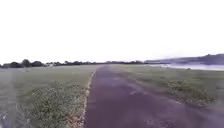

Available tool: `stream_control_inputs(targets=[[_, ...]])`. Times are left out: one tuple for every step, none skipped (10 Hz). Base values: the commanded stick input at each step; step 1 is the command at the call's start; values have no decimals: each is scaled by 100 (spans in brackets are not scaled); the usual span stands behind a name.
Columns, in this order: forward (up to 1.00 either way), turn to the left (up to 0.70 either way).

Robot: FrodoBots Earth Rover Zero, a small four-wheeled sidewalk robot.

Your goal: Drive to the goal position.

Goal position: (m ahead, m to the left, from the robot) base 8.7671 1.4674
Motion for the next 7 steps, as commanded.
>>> stream_control_inputs(targets=[[50, 25], [50, 25], [50, 25], [50, 25], [50, 25], [50, 25], [50, 25]])
